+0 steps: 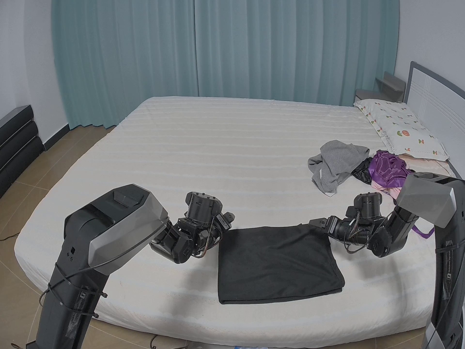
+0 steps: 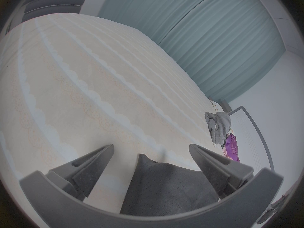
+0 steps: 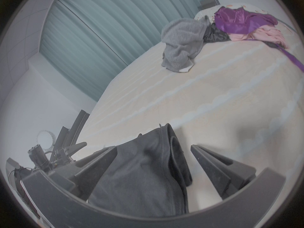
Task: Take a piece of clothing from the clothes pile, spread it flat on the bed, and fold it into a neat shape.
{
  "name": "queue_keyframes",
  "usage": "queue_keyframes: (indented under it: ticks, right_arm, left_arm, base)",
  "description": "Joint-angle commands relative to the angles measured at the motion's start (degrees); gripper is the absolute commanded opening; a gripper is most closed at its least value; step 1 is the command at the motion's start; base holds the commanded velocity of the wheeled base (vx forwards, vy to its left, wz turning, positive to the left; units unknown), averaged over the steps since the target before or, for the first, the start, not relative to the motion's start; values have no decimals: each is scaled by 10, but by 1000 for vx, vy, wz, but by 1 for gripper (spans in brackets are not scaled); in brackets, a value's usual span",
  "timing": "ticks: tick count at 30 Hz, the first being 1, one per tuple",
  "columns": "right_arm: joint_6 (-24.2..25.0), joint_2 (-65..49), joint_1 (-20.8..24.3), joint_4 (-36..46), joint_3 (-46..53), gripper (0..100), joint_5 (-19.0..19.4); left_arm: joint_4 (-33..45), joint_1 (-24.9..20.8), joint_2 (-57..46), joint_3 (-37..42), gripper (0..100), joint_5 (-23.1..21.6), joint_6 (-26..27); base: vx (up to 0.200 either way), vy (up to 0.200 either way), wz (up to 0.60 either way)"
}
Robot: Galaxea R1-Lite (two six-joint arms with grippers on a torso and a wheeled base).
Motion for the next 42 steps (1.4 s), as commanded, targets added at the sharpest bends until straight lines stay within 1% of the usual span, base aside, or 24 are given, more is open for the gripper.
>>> queue_keyframes:
  ticks: [1,3,4,8,11,39,40,42]
  right_arm:
    - [6,38,7,5,-47,100,-3]
    - [6,40,5,6,-53,100,-3]
    - [6,43,5,6,-57,0,-3]
    - [7,41,2,5,-61,0,-7]
    - [7,41,0,5,-65,0,-20]
    - [10,52,-13,7,-89,0,-22]
    - [10,52,-13,10,-88,100,-22]
    - [10,51,-13,13,-88,100,-22]
  left_arm:
    - [-1,0,1,-1,100,1,1]
    - [-1,0,1,-1,100,1,1]
    - [0,0,1,0,100,1,1]
    - [0,0,0,0,100,1,1]
    - [-1,0,1,0,100,1,1]
    - [1,0,-1,1,100,1,1]
    - [1,0,-2,1,100,1,1]
    - [2,0,-3,1,100,1,1]
  base:
    - [0,0,0]
    - [0,0,0]
    - [0,0,0]
    - [0,0,0]
    - [0,0,0]
    - [0,0,0]
    - [0,0,0]
    - [0,0,0]
